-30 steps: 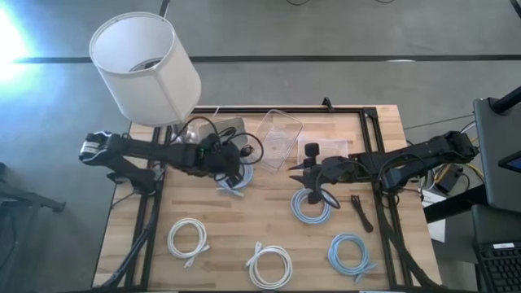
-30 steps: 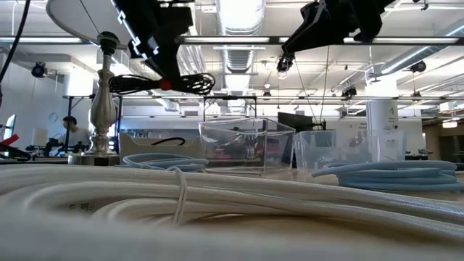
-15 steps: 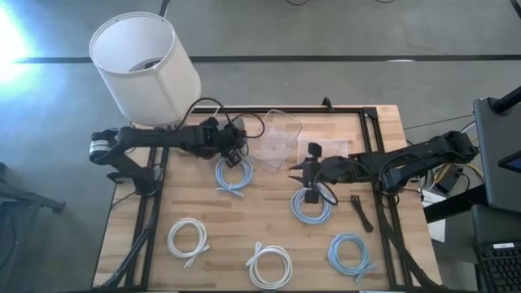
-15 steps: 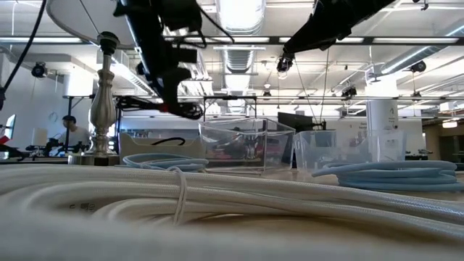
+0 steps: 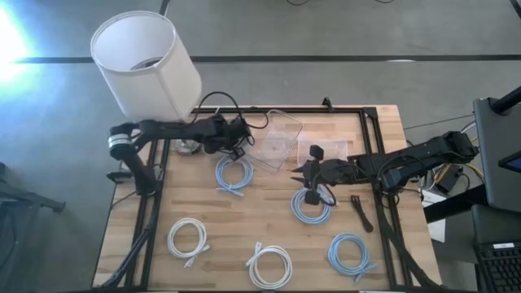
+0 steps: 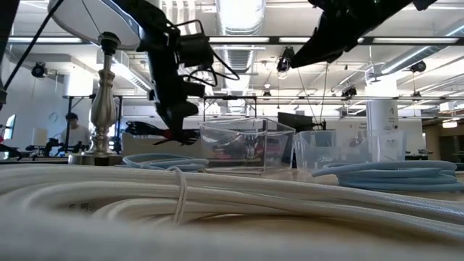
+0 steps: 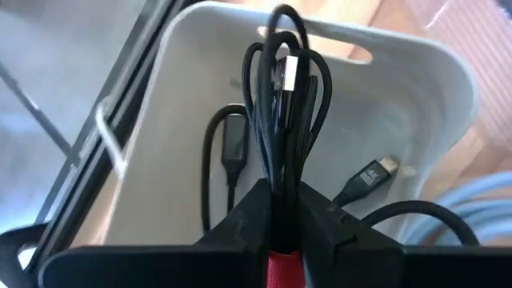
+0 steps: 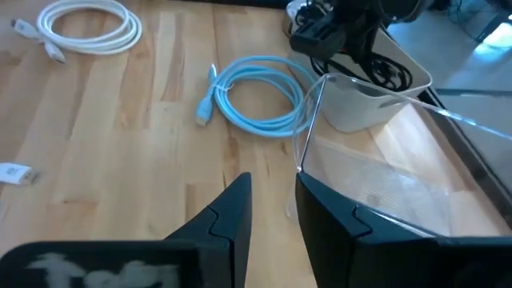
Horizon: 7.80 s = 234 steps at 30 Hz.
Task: Pick & Place USB Port
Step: Put the left black USB cable into the white bin, then put the black USB cable into the white bin
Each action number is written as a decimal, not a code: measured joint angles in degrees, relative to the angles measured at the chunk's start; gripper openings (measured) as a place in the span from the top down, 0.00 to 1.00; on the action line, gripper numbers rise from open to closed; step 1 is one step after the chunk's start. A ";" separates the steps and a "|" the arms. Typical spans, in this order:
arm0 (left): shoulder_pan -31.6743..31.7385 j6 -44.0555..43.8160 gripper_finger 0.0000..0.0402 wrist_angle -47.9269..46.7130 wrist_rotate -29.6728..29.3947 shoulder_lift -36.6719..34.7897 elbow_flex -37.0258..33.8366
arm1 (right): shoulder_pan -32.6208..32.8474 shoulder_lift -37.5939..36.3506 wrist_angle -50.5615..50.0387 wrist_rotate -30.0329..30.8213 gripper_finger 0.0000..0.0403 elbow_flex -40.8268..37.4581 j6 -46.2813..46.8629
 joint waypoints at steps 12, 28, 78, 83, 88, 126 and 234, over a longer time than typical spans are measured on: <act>0.26 4.24 0.87 3.04 -0.29 6.36 0.00 | 0.59 1.18 0.08 0.00 0.76 -0.09 1.92; 0.06 2.70 0.68 3.37 -2.32 6.31 0.12 | 0.74 2.61 0.31 -0.02 0.76 -0.09 2.18; -19.00 -8.02 0.66 4.37 -3.21 -5.34 4.08 | 17.69 1.84 -52.96 -3.36 0.73 0.49 75.03; -19.00 -8.02 0.65 4.41 -3.21 -5.34 4.07 | 19.13 1.84 -53.00 -6.14 0.74 -1.17 79.53; -19.00 -7.76 0.65 4.41 -3.21 -5.34 4.07 | 19.39 1.84 -52.93 -8.29 0.74 -3.33 81.00; -19.00 -6.08 0.65 6.94 -3.19 -5.34 4.04 | 19.58 2.47 -48.09 -20.61 0.75 -12.48 100.45; -24.64 6.88 0.65 72.18 23.13 0.49 -11.45 | 18.07 2.75 -3.98 40.22 0.93 7.52 19.22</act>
